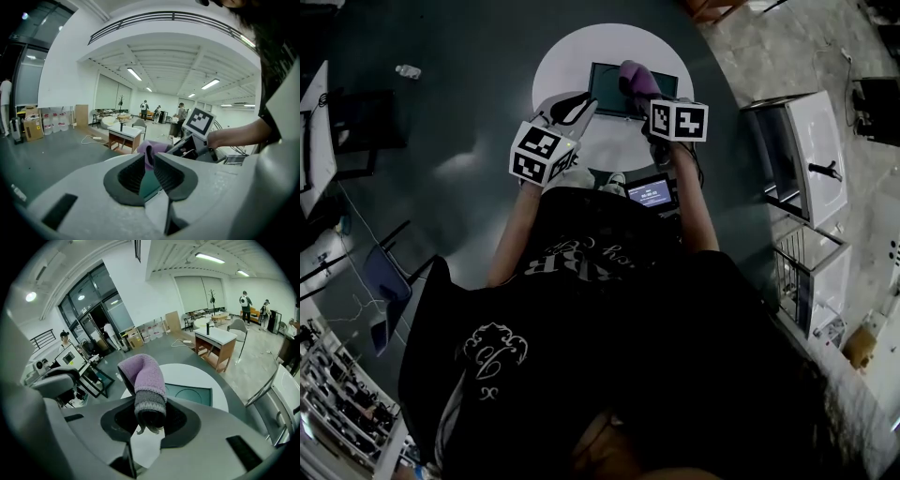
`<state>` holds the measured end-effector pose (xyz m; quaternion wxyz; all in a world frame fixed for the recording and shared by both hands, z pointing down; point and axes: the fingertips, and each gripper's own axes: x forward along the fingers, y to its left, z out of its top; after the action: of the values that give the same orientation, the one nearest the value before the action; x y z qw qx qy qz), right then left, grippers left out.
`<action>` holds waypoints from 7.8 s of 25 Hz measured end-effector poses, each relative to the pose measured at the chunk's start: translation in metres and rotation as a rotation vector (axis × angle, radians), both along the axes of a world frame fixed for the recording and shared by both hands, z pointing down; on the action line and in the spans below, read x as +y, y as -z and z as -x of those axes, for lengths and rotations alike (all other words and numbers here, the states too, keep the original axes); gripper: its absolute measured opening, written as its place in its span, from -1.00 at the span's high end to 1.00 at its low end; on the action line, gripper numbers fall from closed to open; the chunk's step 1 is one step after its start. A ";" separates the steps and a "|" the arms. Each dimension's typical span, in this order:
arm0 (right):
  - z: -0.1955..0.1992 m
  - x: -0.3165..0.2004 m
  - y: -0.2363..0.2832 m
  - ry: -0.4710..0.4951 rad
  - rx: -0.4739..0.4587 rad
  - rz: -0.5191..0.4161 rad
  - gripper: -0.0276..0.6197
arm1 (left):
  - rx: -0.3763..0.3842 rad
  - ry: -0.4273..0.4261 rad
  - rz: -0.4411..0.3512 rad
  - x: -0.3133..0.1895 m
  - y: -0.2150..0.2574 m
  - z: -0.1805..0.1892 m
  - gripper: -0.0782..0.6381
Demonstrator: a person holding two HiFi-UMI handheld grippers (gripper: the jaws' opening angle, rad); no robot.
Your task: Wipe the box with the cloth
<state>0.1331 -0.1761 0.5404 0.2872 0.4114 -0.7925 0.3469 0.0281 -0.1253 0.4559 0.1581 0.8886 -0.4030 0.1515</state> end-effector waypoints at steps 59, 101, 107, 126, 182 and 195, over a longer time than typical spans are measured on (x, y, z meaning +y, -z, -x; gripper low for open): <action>0.002 0.004 -0.061 0.034 0.169 0.157 0.60 | 0.008 -0.073 0.034 -0.026 -0.017 0.011 0.64; -0.098 0.060 -0.091 -0.145 0.223 0.264 0.60 | 0.001 -0.214 0.034 -0.008 -0.018 -0.042 0.64; -0.119 0.065 -0.087 -0.183 0.217 0.265 0.60 | 0.002 -0.221 0.038 -0.004 -0.017 -0.051 0.64; -0.057 0.079 -0.051 -0.039 0.136 0.168 0.60 | -0.010 -0.119 0.035 0.014 -0.020 -0.026 0.64; -0.142 0.088 -0.138 0.033 0.341 0.416 0.60 | -0.016 -0.230 0.090 0.006 -0.037 -0.044 0.64; -0.181 0.073 -0.133 0.012 0.393 0.415 0.60 | -0.027 -0.245 0.084 -0.004 -0.035 -0.058 0.64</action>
<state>0.3140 -0.1031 0.6735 0.5152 0.3985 -0.6362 0.4136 0.0857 -0.1294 0.4907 0.1699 0.9218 -0.2867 0.1982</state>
